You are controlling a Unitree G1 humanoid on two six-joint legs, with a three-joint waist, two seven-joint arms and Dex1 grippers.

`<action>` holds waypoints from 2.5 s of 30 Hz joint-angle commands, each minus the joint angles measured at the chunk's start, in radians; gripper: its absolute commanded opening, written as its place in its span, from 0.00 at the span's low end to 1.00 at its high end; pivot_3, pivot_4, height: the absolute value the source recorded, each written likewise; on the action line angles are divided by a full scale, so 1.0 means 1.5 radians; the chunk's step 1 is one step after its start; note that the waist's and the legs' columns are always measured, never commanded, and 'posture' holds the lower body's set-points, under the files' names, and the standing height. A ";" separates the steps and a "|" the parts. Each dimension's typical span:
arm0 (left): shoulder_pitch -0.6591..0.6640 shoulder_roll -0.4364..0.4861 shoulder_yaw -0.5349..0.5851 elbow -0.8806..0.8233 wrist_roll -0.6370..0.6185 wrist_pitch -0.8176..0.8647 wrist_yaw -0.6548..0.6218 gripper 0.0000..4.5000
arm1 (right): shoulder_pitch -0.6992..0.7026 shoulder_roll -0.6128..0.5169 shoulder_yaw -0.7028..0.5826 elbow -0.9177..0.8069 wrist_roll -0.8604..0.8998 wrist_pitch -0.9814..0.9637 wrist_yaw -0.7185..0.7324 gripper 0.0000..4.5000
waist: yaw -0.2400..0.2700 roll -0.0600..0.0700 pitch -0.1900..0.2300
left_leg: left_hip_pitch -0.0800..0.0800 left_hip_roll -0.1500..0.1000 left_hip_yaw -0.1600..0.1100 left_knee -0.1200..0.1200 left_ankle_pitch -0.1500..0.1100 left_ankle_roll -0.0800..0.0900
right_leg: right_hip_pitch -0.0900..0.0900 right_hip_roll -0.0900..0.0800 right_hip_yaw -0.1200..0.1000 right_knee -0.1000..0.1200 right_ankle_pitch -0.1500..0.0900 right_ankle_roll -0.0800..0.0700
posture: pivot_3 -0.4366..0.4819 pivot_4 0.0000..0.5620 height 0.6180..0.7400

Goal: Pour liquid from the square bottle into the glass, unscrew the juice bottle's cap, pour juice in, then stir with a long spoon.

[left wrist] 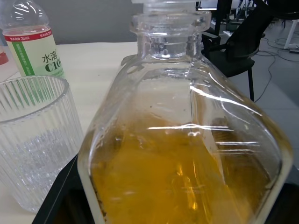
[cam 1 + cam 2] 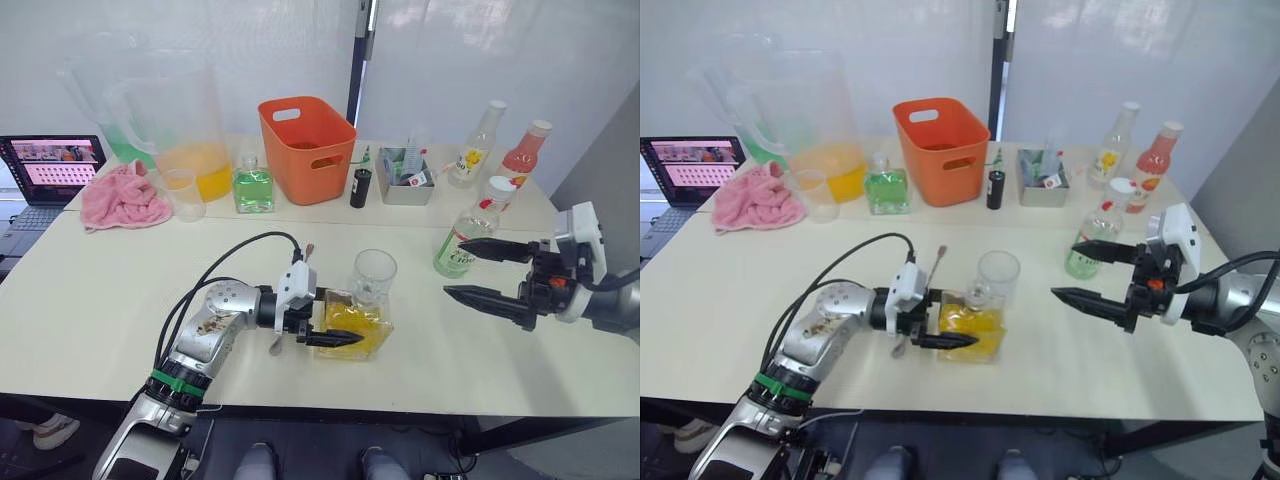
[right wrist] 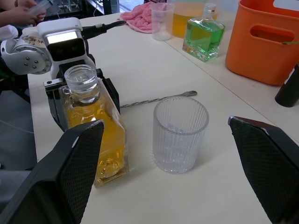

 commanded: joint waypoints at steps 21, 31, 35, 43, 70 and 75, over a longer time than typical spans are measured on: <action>0.041 0.051 0.061 -0.189 -0.095 0.190 0.080 0.99 | -0.087 -0.002 0.063 0.016 0.015 -0.023 0.008 1.00 | 0.000 0.001 0.000 | 0.001 0.000 0.000 0.000 0.000 0.000 | 0.000 0.000 0.000 0.001 0.000 0.000 | 0.48 0.27 0.88; 0.050 0.037 0.040 -0.170 -0.046 0.139 0.119 0.99 | -0.086 0.002 0.067 0.016 0.014 -0.030 0.005 1.00 | 0.000 0.001 0.000 | 0.001 0.000 0.000 0.000 0.000 0.000 | 0.001 0.000 0.000 0.001 0.000 0.000 | 0.48 0.27 0.88; 0.050 0.035 0.040 -0.167 -0.042 0.133 0.119 0.99 | -0.086 0.002 0.067 0.016 0.014 -0.030 0.005 1.00 | 0.000 0.001 0.000 | 0.001 0.000 0.000 0.000 0.000 0.000 | 0.001 0.000 0.000 0.001 0.000 0.000 | 0.48 0.27 0.88; 0.039 0.023 0.029 -0.157 -0.033 0.113 0.109 0.65 | -0.079 0.002 0.064 0.002 0.019 -0.027 -0.001 1.00 | 0.000 0.001 0.000 | 0.001 0.000 0.000 0.001 0.000 0.000 | 0.001 0.000 0.000 0.001 0.000 0.000 | 0.48 0.27 0.88; 0.037 0.027 0.016 -0.166 -0.024 0.109 0.090 0.62 | -0.213 0.152 0.328 -0.009 -0.063 -0.011 -0.026 1.00 | 0.000 0.001 -0.001 | 0.001 0.000 0.000 0.001 0.000 0.000 | 0.001 0.000 0.000 0.001 0.001 0.000 | 0.48 0.27 0.88; 0.038 0.025 0.015 -0.169 -0.028 0.116 0.091 0.62 | -0.213 0.166 0.336 -0.001 -0.075 -0.013 -0.019 0.60 | 0.000 0.001 -0.001 | 0.001 0.000 0.000 0.001 0.000 0.000 | 0.001 0.000 0.000 0.001 0.003 -0.003 | 0.48 0.27 0.88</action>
